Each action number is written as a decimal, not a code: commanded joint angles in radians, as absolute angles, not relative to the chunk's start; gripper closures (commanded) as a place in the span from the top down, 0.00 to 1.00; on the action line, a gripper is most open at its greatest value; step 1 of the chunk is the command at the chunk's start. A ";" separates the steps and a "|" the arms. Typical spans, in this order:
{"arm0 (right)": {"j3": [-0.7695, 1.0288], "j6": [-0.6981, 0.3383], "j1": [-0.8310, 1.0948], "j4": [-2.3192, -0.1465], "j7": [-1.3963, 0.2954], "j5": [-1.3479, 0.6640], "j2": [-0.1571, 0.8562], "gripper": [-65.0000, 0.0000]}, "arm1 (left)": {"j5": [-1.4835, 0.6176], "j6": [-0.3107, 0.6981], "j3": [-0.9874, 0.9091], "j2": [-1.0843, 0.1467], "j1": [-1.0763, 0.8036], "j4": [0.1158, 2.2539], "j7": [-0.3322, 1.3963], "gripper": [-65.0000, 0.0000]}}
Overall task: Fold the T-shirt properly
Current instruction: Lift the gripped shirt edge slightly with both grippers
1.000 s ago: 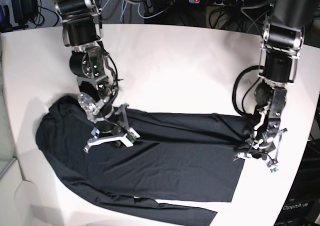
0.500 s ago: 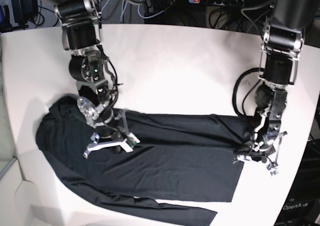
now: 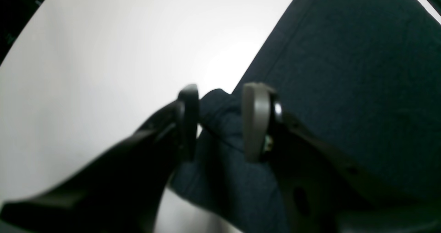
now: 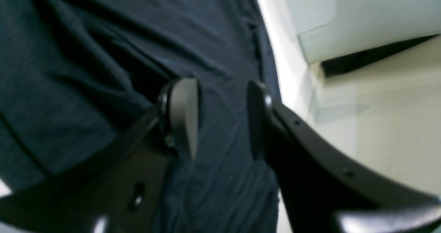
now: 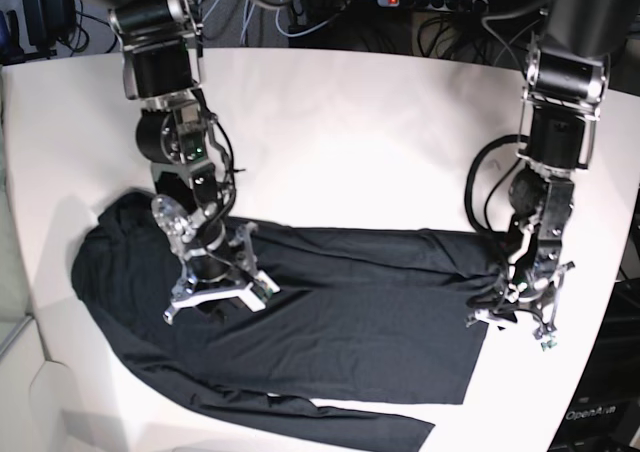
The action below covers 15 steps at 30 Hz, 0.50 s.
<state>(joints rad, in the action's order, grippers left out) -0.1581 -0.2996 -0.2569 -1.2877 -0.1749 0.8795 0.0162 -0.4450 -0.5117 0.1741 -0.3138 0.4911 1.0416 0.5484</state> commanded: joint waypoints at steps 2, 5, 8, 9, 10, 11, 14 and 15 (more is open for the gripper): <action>-0.153 -0.288 -0.285 -1.326 -0.162 0.881 0.015 0.39 | -0.433 -0.512 0.171 -0.325 0.522 1.061 0.527 0.33; -0.151 -0.288 -0.292 -1.340 -0.162 0.881 0.019 0.39 | -0.433 -0.512 0.170 -0.325 0.519 1.092 0.533 0.33; -0.156 -0.286 -0.298 -1.339 -0.162 0.880 0.038 0.39 | -0.433 -0.512 0.166 -0.325 0.479 1.148 0.533 0.33; -0.156 -0.286 -0.308 -1.337 -0.162 0.880 0.036 0.39 | -0.433 -0.512 0.166 -0.326 0.467 1.171 0.533 0.33; -0.156 -0.286 -0.311 -1.333 -0.162 0.880 0.038 0.39 | -0.433 -0.512 0.166 -0.331 0.456 1.188 0.533 0.33; -0.156 -0.286 -0.314 -1.330 -0.162 0.878 0.041 0.39 | -0.435 -0.512 0.166 -0.334 0.444 1.207 0.533 0.33; -0.150 -0.286 -0.321 -1.319 -0.162 0.880 0.044 0.38 | -0.435 -0.512 0.168 -0.335 0.418 1.250 0.533 0.33; -0.150 -0.286 -0.321 -1.323 -0.162 0.880 0.044 0.38 | -0.437 -0.512 0.170 -0.337 0.404 1.267 0.533 0.33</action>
